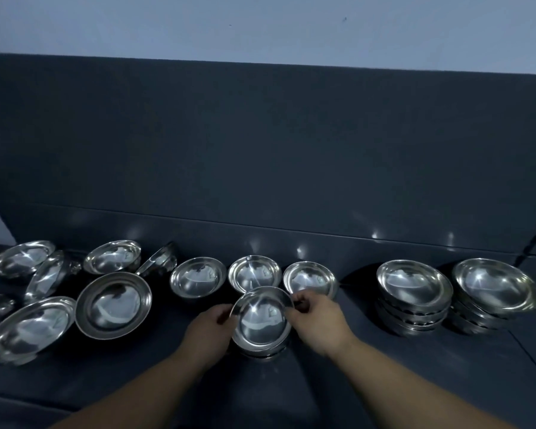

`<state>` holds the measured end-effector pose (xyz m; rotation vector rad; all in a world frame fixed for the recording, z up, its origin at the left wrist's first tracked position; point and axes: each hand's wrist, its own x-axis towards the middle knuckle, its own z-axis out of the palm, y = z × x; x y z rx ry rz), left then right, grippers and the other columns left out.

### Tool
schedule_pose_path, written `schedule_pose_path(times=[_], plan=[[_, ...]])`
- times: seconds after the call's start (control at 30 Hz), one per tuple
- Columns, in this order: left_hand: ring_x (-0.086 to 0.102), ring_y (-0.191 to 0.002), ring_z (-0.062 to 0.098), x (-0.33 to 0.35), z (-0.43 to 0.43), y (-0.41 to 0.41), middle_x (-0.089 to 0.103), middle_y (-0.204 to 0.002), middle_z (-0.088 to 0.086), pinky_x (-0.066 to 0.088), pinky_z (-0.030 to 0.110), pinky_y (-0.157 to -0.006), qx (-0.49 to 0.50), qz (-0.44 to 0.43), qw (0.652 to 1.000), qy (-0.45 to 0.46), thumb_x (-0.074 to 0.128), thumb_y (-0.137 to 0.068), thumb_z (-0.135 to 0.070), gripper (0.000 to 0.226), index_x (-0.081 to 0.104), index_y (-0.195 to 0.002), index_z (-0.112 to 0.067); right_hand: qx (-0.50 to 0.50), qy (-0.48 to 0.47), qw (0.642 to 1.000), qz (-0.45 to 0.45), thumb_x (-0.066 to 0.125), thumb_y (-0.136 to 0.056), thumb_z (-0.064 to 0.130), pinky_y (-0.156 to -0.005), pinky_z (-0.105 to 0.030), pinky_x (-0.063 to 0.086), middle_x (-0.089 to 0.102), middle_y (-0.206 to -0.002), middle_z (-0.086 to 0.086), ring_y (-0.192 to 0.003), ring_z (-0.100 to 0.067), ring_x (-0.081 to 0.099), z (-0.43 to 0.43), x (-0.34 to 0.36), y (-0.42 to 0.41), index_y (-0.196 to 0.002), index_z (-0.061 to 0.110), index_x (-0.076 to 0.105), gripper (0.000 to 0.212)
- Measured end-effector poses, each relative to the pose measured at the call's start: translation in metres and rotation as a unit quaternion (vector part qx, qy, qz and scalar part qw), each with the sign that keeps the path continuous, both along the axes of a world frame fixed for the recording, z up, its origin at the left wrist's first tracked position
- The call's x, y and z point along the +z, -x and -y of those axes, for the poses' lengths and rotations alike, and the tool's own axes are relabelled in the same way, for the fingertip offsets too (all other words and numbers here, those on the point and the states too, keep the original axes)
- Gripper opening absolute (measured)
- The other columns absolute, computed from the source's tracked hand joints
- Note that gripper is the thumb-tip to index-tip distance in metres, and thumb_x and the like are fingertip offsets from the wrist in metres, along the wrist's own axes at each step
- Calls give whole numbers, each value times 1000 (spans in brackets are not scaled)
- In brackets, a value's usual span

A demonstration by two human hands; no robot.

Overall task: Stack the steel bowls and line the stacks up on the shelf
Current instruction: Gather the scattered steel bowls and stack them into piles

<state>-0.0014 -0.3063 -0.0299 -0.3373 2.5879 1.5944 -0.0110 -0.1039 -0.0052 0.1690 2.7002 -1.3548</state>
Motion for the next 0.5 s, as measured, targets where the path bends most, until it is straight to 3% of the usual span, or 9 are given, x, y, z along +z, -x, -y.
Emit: schedule_pose_path(times=[0.13, 0.2, 0.27, 0.33, 0.4, 0.5], plan=[[60, -79, -4, -1, -2, -4, 64, -87, -20, 39, 3, -50, 5, -1, 1000, -12, 58, -92, -24, 14, 61, -102, -33, -71, 20, 997, 20, 59, -85, 55, -83, -25, 49, 71, -93, 2, -93, -18, 66, -10, -6, 10, -99, 22, 68, 38], [63, -82, 0, -1, -2, -5, 66, -86, -19, 41, 6, -54, 4, 0, 1000, -10, 59, -91, -25, 12, 61, -99, -35, -136, 27, 990, 29, 53, -85, 61, -85, -33, 52, 71, -98, -8, -94, -28, 67, -21, -14, 18, -104, 14, 62, 51], [63, -85, 2, -3, -2, -4, 67, -87, -17, 42, 10, -62, 9, -1, 1000, -5, 59, -91, -25, 14, 65, -102, -32, -187, 52, 980, 47, 53, -74, 71, -76, -45, 59, 70, -97, -14, -84, -33, 70, -33, -24, 26, -110, 8, 55, 73], [61, -84, -2, -5, -2, -3, 67, -88, -16, 40, 8, -63, 14, -4, 1000, 2, 59, -91, -25, 16, 65, -105, -30, -208, 103, 969, 78, 55, -63, 75, -60, -47, 61, 69, -95, -18, -73, -33, 72, -45, -42, 38, -113, 4, 52, 88], [61, -84, -4, -7, -4, -4, 66, -87, -18, 40, 5, -58, 20, -5, 1000, -8, 59, -91, -26, 12, 63, -100, -33, -221, 180, 951, 119, 62, -75, 63, -51, -39, 58, 70, -94, -20, -66, -32, 72, -42, -38, 40, -112, 2, 56, 71], [64, -80, 0, -8, -6, -6, 69, -89, -14, 44, 6, -52, 35, -1, 999, -26, 59, -92, -24, 11, 62, -98, -33, -196, 248, 936, 155, 55, -95, 35, -53, -32, 54, 69, -88, -17, -65, -28, 67, -38, -29, 40, -99, 6, 59, 30]])
